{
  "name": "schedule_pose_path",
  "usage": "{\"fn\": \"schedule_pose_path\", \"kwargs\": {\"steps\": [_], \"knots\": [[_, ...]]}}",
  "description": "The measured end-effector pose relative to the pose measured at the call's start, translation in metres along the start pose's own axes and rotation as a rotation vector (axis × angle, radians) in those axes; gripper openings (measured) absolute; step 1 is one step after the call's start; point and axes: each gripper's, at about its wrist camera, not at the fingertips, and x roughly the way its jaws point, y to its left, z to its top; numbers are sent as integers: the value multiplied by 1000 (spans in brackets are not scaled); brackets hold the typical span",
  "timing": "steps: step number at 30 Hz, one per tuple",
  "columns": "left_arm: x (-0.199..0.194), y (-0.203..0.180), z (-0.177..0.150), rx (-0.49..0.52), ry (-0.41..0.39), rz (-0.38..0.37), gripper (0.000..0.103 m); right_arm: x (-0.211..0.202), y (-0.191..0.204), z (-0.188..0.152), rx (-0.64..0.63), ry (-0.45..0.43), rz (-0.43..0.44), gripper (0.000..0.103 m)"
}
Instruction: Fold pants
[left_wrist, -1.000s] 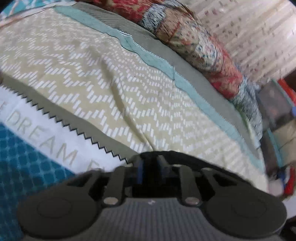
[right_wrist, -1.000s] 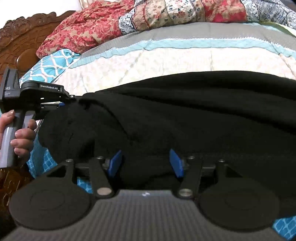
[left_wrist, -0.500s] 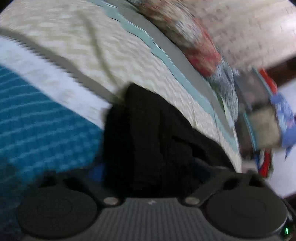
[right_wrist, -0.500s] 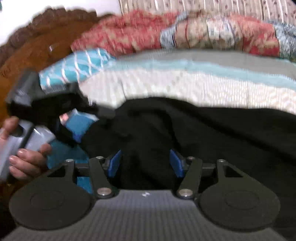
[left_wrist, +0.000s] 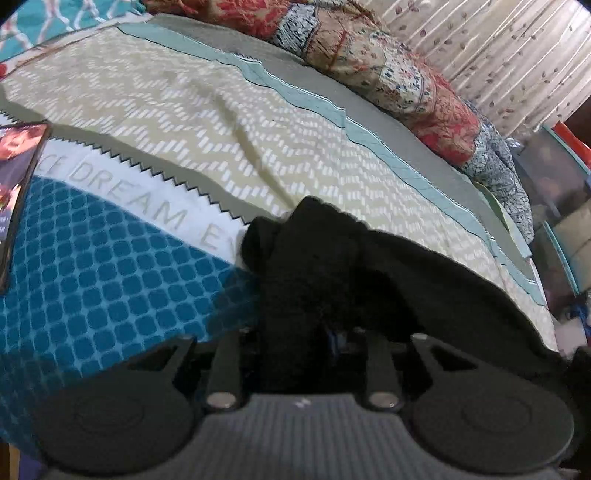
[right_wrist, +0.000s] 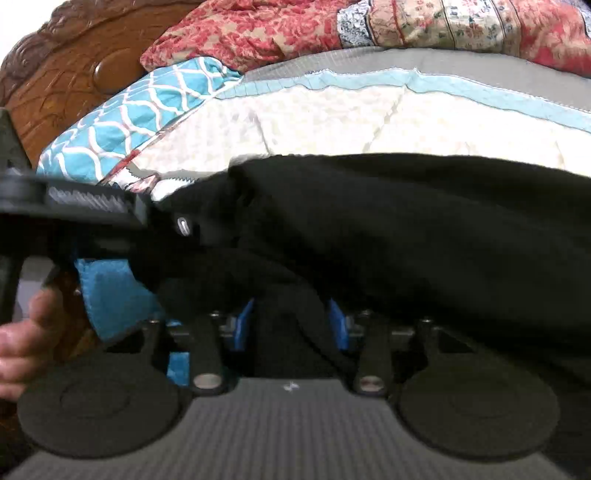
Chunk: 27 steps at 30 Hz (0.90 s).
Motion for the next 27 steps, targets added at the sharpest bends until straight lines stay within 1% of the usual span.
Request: {"fn": "schedule_pose_path", "kwargs": {"steps": [2, 3, 4, 6, 7, 9, 10, 12, 14, 16, 18, 22, 24, 26, 27], "knots": [[-7, -4, 5, -14, -1, -8, 39, -8, 2, 4, -8, 2, 25, 57], [-12, -5, 8, -22, 2, -6, 52, -15, 1, 5, 4, 1, 43, 57], [-19, -5, 11, -27, -2, 2, 58, -25, -4, 6, 30, -11, 59, 57], [-38, -1, 14, -34, -51, 4, 59, -45, -23, 3, 93, -66, 78, 57], [-47, 3, 14, -49, -83, 16, 59, -57, -34, -2, 127, -96, 84, 57], [-65, 12, 19, -105, -146, 40, 59, -91, -62, -11, 206, -179, 51, 57], [-71, 15, 20, -129, -161, 35, 59, -107, -77, -16, 242, -217, 25, 57], [-76, 13, 23, -156, -178, 22, 57, -146, -113, -31, 340, -308, -64, 57], [-71, -4, 28, -126, -167, 13, 57, -184, -149, -52, 445, -389, -181, 57], [-58, -34, 29, -50, -139, 4, 57, -219, -182, -75, 558, -468, -279, 57], [-39, -71, 28, 45, -97, -10, 56, -256, -217, -106, 690, -556, -392, 57], [1, -141, 16, 198, -7, -49, 56, -314, -269, -161, 869, -700, -604, 58], [24, -169, 5, 239, 56, -59, 56, -335, -289, -184, 935, -767, -669, 58], [42, -187, -7, 256, 114, -52, 56, -351, -312, -207, 998, -816, -707, 58], [52, -197, -13, 267, 141, -43, 56, -353, -322, -215, 1017, -829, -713, 59]]}}
